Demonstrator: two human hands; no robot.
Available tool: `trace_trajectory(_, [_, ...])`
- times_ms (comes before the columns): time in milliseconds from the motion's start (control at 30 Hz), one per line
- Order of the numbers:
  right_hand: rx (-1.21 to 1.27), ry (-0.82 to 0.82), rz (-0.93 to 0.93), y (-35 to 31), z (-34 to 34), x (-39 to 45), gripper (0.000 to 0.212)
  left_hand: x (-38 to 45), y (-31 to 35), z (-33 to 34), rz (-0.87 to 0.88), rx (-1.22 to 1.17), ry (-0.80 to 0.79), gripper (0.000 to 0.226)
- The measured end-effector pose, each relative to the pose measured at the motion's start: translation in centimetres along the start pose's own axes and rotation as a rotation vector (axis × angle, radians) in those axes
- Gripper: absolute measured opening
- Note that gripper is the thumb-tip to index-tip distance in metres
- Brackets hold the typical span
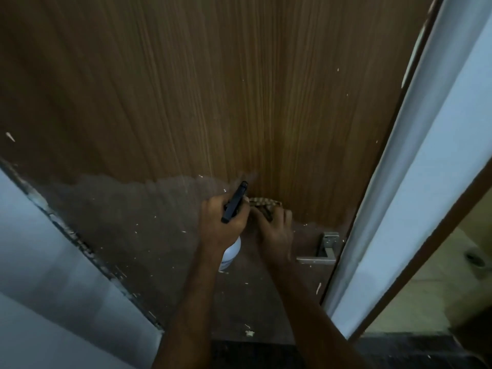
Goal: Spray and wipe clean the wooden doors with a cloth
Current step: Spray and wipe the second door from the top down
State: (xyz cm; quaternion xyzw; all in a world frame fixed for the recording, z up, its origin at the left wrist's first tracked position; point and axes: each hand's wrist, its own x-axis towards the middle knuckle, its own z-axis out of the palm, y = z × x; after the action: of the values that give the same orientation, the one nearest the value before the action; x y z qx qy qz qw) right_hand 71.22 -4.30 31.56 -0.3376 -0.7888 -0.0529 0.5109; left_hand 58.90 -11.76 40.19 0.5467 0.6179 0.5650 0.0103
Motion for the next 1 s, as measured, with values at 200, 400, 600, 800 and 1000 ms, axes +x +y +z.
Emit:
trace_trajectory(200, [0.050, 0.340, 0.176, -4.1, -0.9, 9.2, 0.026, 0.4, -1.6, -1.9, 0.085, 0.167, -0.016, 0.041])
trace_trajectory(400, [0.026, 0.054, 0.002, -3.9, 2.6, 1.1, 0.062, 0.3, -3.7, -4.4, 0.051, 0.160, -0.018, 0.043])
trace_trajectory(600, [0.068, 0.243, 0.120, -7.2, 1.7, 7.6, 0.035, -0.1, -5.4, -6.2, -0.001, 0.175, 0.001, 0.045])
trace_trajectory(800, [-0.045, 0.108, -0.003, -7.8, 5.0, 2.1, 0.038, -0.4, -6.2, -8.1, -0.041, 0.181, 0.001, 0.040])
trace_trajectory(1000, [0.010, 0.143, 0.072, -10.3, 4.4, 4.3, 0.034, 0.3, -7.0, -9.9, -0.023, 0.159, 0.011, 0.043])
